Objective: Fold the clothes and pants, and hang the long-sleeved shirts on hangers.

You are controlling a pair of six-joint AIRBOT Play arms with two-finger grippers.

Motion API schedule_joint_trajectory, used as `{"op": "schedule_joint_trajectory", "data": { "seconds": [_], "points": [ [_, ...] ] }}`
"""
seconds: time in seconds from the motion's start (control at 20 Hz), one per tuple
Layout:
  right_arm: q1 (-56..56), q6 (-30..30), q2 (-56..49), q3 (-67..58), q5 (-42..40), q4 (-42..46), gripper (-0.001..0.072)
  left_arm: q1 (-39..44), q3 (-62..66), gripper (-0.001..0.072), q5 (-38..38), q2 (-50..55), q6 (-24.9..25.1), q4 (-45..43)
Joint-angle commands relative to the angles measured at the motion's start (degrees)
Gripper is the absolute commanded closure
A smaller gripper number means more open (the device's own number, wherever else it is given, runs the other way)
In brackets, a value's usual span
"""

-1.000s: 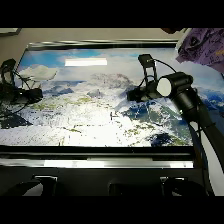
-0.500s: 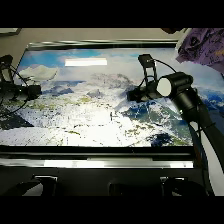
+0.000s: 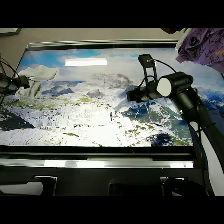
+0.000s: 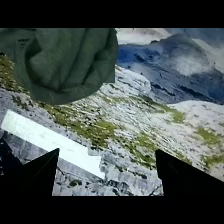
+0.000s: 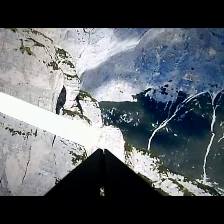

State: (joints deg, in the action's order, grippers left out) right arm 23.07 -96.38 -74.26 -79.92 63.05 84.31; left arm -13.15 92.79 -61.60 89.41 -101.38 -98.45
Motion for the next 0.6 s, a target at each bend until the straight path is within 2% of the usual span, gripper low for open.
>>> {"op": "schedule_joint_trajectory", "data": {
  "seconds": [0.0,0.2,0.45,0.5,0.55],
  "points": [
    [0.04,-0.02,-0.02,-0.07,-0.09,-0.04,0.0678,-6.21,15.43,-0.0013,2.58,17.20,-0.31,-2.10],
    [0.04,-0.07,-0.04,-0.07,-1.86,-0.04,0.0678,-7.10,24.83,-0.0013,4.92,29.99,4.55,-2.10],
    [0.04,-0.46,-0.02,-0.07,-3.23,-0.04,0.0676,-6.38,24.76,-0.0013,3.82,34.32,5.14,-2.03],
    [0.04,-0.44,-0.04,-0.07,-3.28,-0.04,0.0676,-6.03,24.74,0.0075,2.60,34.14,5.14,-2.01],
    [0.04,-0.44,-0.02,-0.07,-3.43,-0.04,0.0676,-5.64,24.74,0.0297,0.33,33.53,5.16,-1.77]
  ]
}}
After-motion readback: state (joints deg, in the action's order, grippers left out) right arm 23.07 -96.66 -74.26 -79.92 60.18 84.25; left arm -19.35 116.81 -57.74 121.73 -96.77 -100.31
